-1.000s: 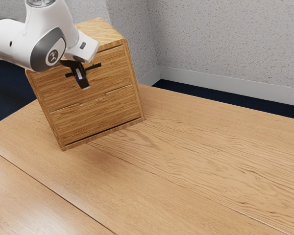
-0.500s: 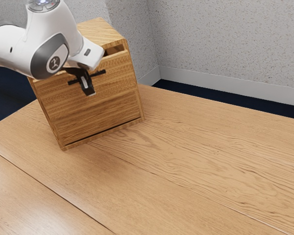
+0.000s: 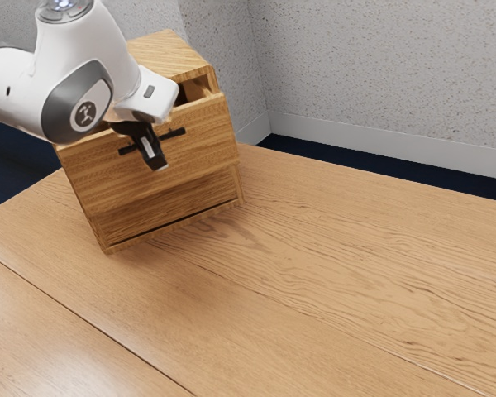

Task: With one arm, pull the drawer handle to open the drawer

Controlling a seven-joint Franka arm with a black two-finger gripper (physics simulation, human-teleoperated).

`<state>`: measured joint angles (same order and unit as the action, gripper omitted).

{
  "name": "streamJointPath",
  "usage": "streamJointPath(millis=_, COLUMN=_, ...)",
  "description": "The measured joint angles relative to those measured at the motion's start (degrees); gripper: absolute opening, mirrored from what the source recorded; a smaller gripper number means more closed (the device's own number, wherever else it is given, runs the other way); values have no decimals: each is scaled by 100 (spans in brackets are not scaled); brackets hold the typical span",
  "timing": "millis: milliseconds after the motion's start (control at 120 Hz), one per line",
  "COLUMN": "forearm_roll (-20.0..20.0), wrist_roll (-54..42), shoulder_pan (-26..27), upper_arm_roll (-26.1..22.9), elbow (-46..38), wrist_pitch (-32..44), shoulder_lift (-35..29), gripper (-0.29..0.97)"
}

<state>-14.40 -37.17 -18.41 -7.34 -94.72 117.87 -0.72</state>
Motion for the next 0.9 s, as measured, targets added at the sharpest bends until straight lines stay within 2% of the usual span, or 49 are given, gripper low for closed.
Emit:
streamJointPath(millis=425, forearm_roll=32, wrist_roll=564, shoulder_pan=-45, upper_arm_roll=-46, elbow=-22, wrist_pitch=69, shoulder_lift=7, gripper=25)
streamJointPath(millis=617, forearm_roll=52, wrist_roll=847, shoulder_pan=-230, upper_arm_roll=-267, elbow=-54, wrist_pitch=93, shoulder_lift=-17, gripper=30)
streamJointPath(millis=708, forearm_roll=33, wrist_roll=988, shoulder_pan=-224, upper_arm_roll=-275, elbow=-62, wrist_pitch=113, shoulder_lift=-21, gripper=19)
streamJointPath(millis=842, forearm_roll=48, wrist_roll=1163, shoulder_pan=-340, upper_arm_roll=-412, elbow=-66, wrist_pitch=121, shoulder_lift=-24, gripper=24)
streamJointPath(millis=900, forearm_roll=36, wrist_roll=1237, shoulder_pan=-312, upper_arm_roll=-391, elbow=-64, wrist_pitch=127, shoulder_lift=-20, gripper=20)
